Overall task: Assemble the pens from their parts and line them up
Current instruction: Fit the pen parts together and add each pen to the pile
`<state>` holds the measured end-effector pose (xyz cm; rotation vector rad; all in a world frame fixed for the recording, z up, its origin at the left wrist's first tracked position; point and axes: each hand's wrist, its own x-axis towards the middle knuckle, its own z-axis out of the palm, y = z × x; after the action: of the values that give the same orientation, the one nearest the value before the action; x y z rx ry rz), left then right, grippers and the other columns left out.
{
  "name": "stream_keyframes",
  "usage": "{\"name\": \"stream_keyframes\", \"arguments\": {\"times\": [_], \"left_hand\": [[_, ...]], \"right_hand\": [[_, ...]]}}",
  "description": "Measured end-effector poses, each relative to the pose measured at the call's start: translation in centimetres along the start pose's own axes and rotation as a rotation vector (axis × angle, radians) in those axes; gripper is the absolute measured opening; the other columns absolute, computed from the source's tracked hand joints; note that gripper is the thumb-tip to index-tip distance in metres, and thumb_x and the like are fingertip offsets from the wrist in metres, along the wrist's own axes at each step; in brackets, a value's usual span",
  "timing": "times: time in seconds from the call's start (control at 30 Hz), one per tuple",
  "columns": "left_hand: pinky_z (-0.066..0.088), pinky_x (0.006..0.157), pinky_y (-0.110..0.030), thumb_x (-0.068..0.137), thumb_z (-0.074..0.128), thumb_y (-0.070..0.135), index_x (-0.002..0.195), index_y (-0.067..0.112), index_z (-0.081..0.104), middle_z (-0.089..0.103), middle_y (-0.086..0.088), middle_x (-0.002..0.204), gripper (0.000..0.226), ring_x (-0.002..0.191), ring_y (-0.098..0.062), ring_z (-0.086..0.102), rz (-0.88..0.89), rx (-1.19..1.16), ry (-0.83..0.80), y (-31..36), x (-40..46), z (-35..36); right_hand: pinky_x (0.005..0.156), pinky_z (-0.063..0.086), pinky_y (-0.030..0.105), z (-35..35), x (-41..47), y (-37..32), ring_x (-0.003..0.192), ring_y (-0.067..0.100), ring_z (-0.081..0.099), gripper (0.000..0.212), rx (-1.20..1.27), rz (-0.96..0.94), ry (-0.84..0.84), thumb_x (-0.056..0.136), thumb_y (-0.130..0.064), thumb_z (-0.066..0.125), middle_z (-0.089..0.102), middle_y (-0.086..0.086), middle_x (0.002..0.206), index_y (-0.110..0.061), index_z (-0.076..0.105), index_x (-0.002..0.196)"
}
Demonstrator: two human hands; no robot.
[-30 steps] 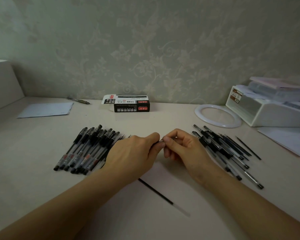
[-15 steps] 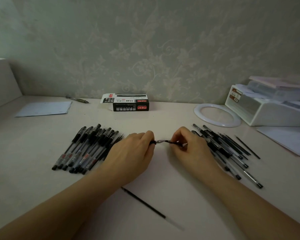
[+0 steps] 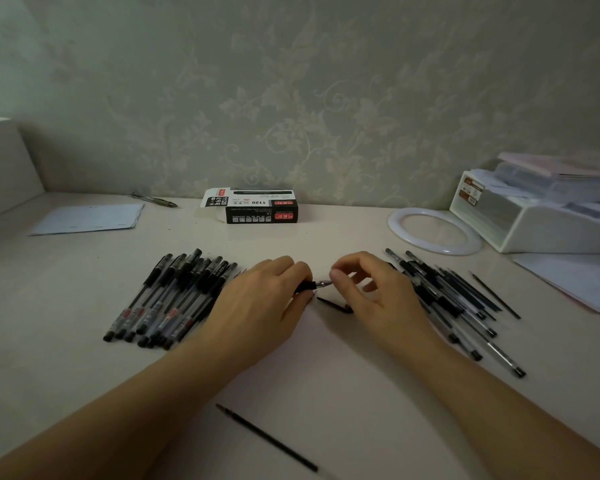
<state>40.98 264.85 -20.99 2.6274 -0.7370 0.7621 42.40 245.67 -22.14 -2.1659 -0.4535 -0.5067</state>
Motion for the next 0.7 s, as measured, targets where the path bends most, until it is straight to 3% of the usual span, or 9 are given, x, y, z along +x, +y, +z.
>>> {"name": "stream_keyframes", "arguments": {"times": [0.13, 0.23, 0.37, 0.6, 0.7], "left_hand": [[0.042, 0.059, -0.026, 0.094, 0.056, 0.028, 0.101, 0.02, 0.061, 0.058, 0.007, 0.089, 0.012, 0.077, -0.012, 0.055, 0.032, -0.08, 0.007, 0.39, 0.19, -0.28], [0.045, 0.063, -0.028, 0.095, 0.055, 0.03, 0.1, 0.02, 0.059, 0.06, 0.008, 0.092, 0.012, 0.079, -0.011, 0.054, 0.005, -0.121, 0.01, 0.47, 0.2, -0.47], [0.047, 0.064, -0.035, 0.096, 0.051, 0.031, 0.101, 0.019, 0.061, 0.061, 0.006, 0.093, 0.016, 0.08, -0.014, 0.056, 0.005, -0.118, -0.011, 0.57, 0.26, -0.56], [0.048, 0.066, -0.037, 0.099, 0.033, 0.042, 0.113, 0.03, 0.056, 0.058, 0.012, 0.104, 0.028, 0.087, -0.012, 0.056, -0.072, -0.067, -0.125, 0.59, 0.13, -0.35], [0.048, 0.067, -0.037, 0.099, 0.031, 0.043, 0.11, 0.03, 0.054, 0.058, 0.012, 0.103, 0.029, 0.086, -0.011, 0.056, -0.094, -0.058, -0.15, 0.55, 0.09, -0.27]], "right_hand": [[0.06, 0.043, 0.017, 0.42, -0.2, -0.05, 0.074, 0.008, 0.061, 0.015, 0.084, -0.011, -0.138, 0.093, -0.044, 0.058, 0.069, -0.016, 0.08, -0.033, 0.069, 0.091], [0.064, 0.049, 0.028, 0.47, -0.12, -0.03, 0.068, 0.007, 0.064, 0.019, 0.207, 0.037, -0.164, 0.091, -0.05, 0.057, 0.07, -0.01, 0.073, -0.037, 0.069, 0.084], [0.064, 0.044, 0.02, 0.37, 0.0, -0.3, 0.062, 0.002, 0.057, 0.03, 0.32, 0.08, -0.184, 0.09, -0.052, 0.053, 0.066, -0.008, 0.065, -0.034, 0.067, 0.072], [0.066, 0.047, 0.02, -0.23, -0.09, -0.34, 0.064, 0.005, 0.058, 0.02, 0.355, 0.088, -0.192, 0.094, -0.025, 0.062, 0.065, -0.005, 0.065, -0.015, 0.074, 0.081], [0.07, 0.051, 0.021, -0.31, -0.14, -0.32, 0.073, 0.008, 0.064, 0.01, 0.369, 0.1, -0.202, 0.093, -0.02, 0.066, 0.071, -0.006, 0.077, -0.019, 0.075, 0.091]]}}
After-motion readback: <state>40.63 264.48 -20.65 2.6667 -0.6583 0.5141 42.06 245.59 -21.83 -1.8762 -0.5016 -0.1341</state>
